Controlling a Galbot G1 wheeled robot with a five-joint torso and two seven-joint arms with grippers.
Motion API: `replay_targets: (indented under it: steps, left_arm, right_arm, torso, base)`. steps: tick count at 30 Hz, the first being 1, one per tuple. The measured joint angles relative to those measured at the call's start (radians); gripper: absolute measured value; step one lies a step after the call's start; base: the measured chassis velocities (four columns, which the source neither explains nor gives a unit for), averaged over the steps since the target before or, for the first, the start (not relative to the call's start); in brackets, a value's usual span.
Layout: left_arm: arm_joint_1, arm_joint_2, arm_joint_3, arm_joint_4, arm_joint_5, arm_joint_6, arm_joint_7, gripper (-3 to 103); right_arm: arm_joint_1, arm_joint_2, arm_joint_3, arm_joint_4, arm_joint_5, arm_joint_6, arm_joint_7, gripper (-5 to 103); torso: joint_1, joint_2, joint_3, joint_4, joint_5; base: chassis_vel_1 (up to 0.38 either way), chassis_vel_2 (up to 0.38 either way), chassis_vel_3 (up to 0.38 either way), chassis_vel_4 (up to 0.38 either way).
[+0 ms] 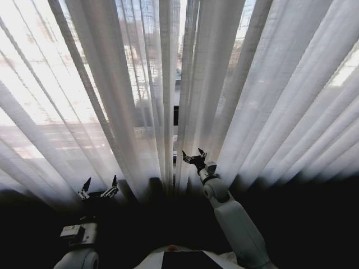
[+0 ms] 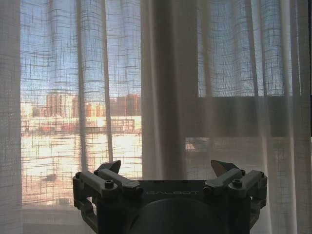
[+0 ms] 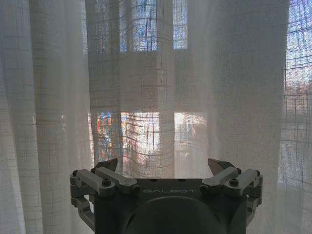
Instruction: Open the curtains by pulling them apart, changing their state from closed to fully open.
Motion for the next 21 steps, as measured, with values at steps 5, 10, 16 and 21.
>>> replay_targets:
  steps: [5, 10, 16, 21]
  left_arm:
    - [-0.003, -0.002, 0.000, 0.001, -0.001, 0.005, 0.000, 100]
    - [-0.004, -0.003, -0.005, 0.002, -0.001, 0.007, 0.000, 100]
    - [0.004, -0.004, -0.004, 0.005, -0.001, 0.006, 0.000, 100]
    - [0.006, -0.006, 0.000, 0.005, 0.003, 0.002, 0.003, 100]
  right_arm:
    - [0.061, 0.006, -0.012, -0.056, 0.002, 0.001, 0.011, 100]
    - [0.096, 0.006, -0.015, -0.093, 0.012, 0.003, 0.018, 100]
    - [0.100, 0.003, -0.016, -0.085, 0.041, 0.003, 0.020, 89]
    - [0.090, 0.001, -0.014, -0.069, 0.041, 0.003, 0.023, 73]
  torso:
    - [0.000, 0.000, 0.000, 0.0001, 0.0000]
    - [0.000, 0.000, 0.000, 0.0000, 0.0000]
    - [0.000, 0.000, 0.000, 0.0000, -0.0001]
    - [0.000, 0.000, 0.000, -0.0001, 0.0000]
  base:
    - [0.000, 0.000, 0.000, 0.000]
    - [0.000, 0.000, 0.000, 0.000]
    - [0.000, 0.000, 0.000, 0.000]
    - [0.000, 0.000, 0.000, 0.000]
